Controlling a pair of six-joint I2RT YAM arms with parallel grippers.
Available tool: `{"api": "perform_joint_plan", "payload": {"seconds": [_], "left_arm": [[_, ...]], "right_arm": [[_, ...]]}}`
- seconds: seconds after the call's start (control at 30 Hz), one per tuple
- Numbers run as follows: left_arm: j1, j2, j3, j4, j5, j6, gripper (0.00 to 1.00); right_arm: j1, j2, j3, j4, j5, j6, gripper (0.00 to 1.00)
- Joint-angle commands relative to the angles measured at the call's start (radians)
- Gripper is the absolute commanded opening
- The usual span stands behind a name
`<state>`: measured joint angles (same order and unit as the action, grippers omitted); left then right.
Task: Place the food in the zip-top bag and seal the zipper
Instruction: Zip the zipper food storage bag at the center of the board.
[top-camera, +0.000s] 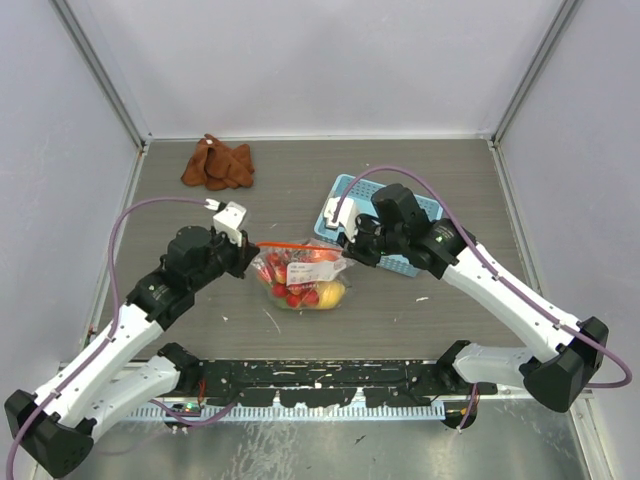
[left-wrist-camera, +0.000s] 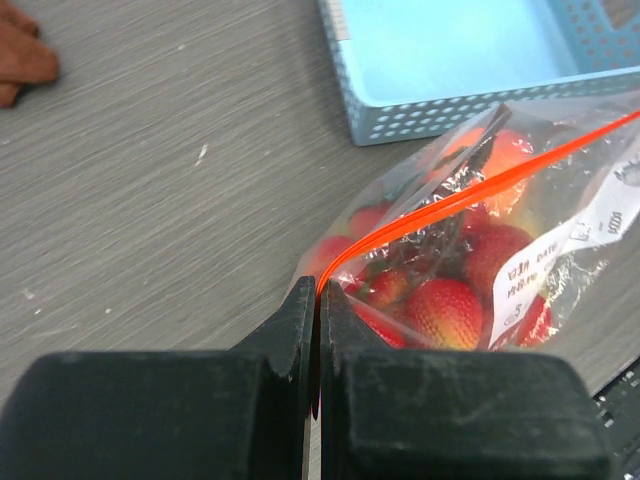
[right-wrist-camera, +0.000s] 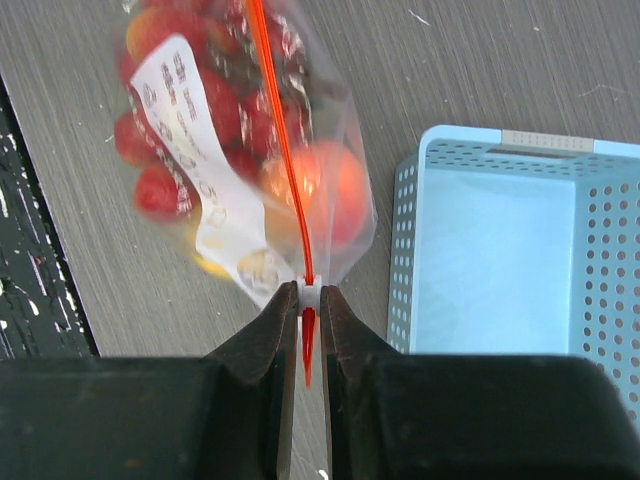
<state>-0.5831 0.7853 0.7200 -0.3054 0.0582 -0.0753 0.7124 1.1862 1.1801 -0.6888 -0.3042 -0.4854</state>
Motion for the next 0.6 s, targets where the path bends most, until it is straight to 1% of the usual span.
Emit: {"api": "perform_joint_plan", "payload": {"seconds": [0.0,0.17,0.27,0.33,0.47,0.57], "left_arm": [[0.056,-0.006,0.061,-0.052,-0.126,-0.012,0.0],[0.097,0.005,0.103,-0.121,-0.227,-0.01,0.0],[0.107,0.005,0.115,-0.123,-0.23,0.002,0.0],[0.108,0.011,0.12,-0.12,-0.205,0.006,0.0],[0.108,0.014,0.114,-0.094,-0.149,0.007,0.0],[0.107,0.009,0.112,-0.081,-0.186,0.02,0.0]], "right_arm": [[-0.027,-0.041,-0.008,-0.002,0.035,0.022,0.0],[-0.053,-0.046,-0.017,0.011,0.068,0.037,0.01],[-0.058,-0.041,-0.023,0.038,0.075,0.054,0.01],[-0.058,-0.028,-0.022,0.06,0.051,0.067,0.01],[-0.058,0.013,-0.012,0.126,-0.05,0.107,0.01],[-0.057,0.05,-0.006,0.195,-0.102,0.146,0.01]]}}
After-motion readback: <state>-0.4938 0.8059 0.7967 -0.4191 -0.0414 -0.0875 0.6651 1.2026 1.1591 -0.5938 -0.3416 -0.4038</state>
